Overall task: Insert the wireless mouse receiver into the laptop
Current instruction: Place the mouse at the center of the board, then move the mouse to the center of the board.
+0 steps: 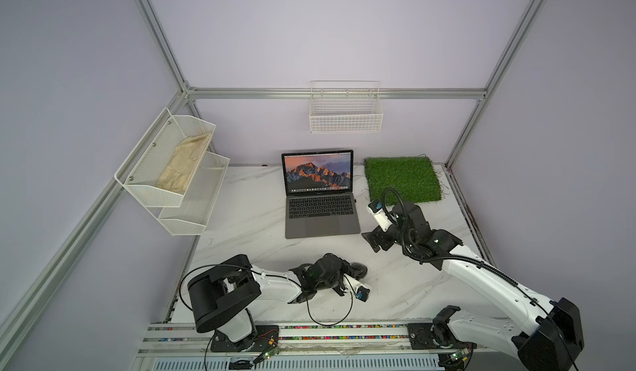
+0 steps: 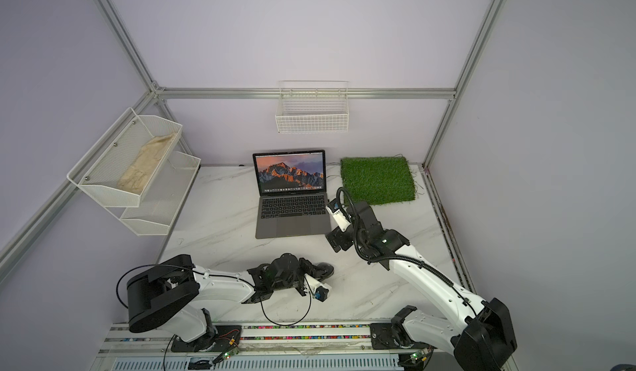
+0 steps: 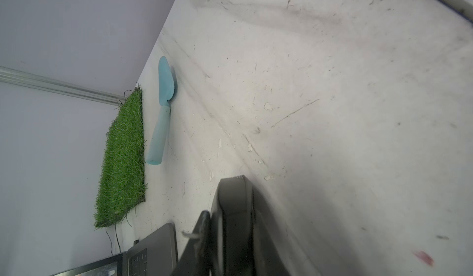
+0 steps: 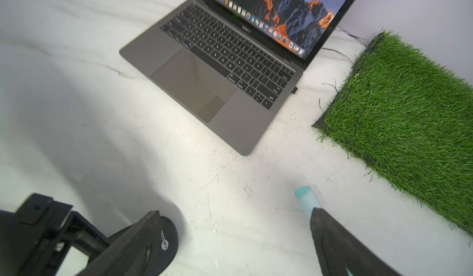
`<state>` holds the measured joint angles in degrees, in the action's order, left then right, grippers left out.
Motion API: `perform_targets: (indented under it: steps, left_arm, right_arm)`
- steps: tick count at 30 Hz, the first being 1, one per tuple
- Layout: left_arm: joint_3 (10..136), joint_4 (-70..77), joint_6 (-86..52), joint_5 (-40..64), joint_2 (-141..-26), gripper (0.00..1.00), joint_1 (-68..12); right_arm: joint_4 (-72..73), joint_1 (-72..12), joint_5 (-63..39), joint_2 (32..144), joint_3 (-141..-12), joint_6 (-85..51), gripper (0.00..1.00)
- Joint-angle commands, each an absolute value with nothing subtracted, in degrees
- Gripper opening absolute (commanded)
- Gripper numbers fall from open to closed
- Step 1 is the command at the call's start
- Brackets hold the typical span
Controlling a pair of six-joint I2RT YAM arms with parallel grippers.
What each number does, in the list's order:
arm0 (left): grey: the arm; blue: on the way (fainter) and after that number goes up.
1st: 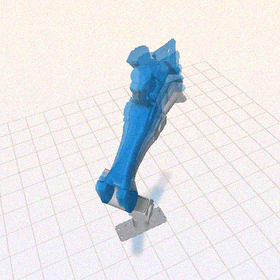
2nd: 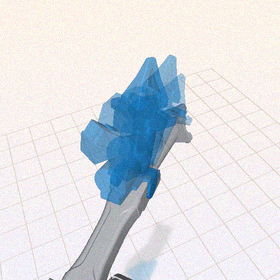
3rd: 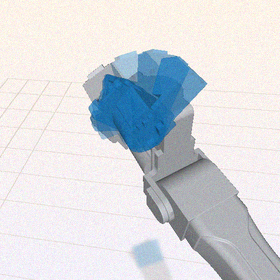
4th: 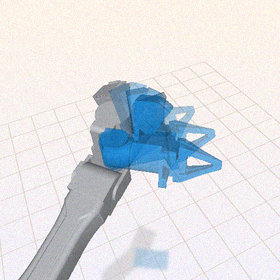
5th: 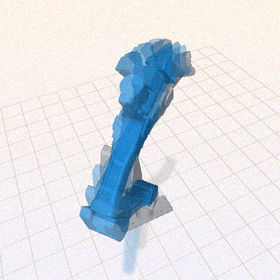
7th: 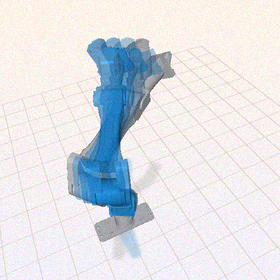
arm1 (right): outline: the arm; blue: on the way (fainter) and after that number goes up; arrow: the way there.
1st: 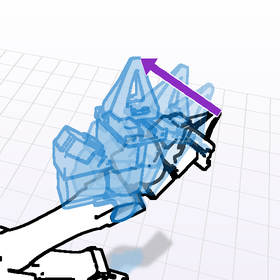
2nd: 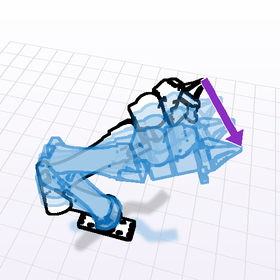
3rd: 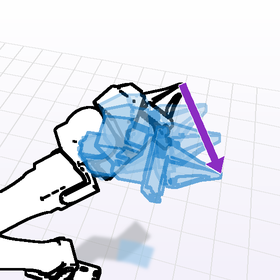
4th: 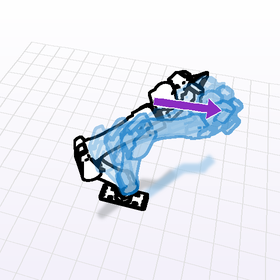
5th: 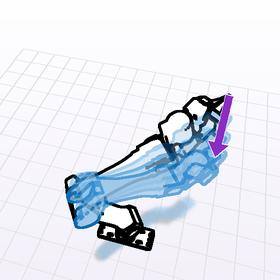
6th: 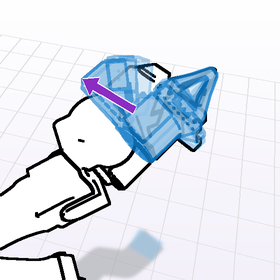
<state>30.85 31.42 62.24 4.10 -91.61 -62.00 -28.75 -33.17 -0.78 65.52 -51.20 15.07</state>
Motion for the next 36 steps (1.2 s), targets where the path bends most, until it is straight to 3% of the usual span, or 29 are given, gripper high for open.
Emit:
perform_targets:
  steps: [1, 11, 12, 13, 19, 25, 29, 33, 36]
  left_arm:
    - [28.3, 33.1, 64.9, 0.0, -94.1, 0.31, -63.1]
    - [25.3, 35.6, 55.0, -4.9, -93.4, 0.56, -63.7]
    - [24.5, 35.3, 53.4, -5.1, -91.7, 0.83, -63.7]
    - [23.6, 34.9, 52.4, -5.1, -90.2, 1.0, -63.7]
    - [18.9, 30.4, 47.0, -9.1, -82.2, 1.0, -65.1]
    - [16.9, 30.5, 29.7, -16.6, -70.0, 1.0, -62.0]
    - [11.4, 38.1, 19.4, -23.0, -60.1, 1.0, -56.6]
    - [15.4, 21.0, -1.5, -24.0, -49.8, 1.0, -43.9]
    - [13.9, 18.5, -11.3, -26.3, -43.6, 1.0, -37.4]
  right_arm:
    - [-37.8, -33.2, -2.0, 66.5, -52.2, 26.0, 0.93]
    - [-44.2, -33.3, -8.8, 69.3, -50.8, 41.3, 0.92]
    - [-44.0, -33.5, -10.5, 69.6, -50.6, 42.5, 0.92]
    - [-43.6, -33.7, -11.6, 70.1, -50.5, 43.3, 0.91]
    - [-40.6, -38.0, -15.9, 75.5, -50.6, 49.0, 0.9]
    - [-36.4, -42.9, -13.1, 81.4, -49.6, 59.9, 0.89]
    - [-36.5, -43.7, -11.8, 83.4, -50.5, 67.6, 0.89]
    - [-36.9, -44.8, -10.5, 86.1, -50.3, 71.3, 0.89]
    - [-33.3, -46.3, -8.2, 87.6, -49.7, 71.1, 0.89]
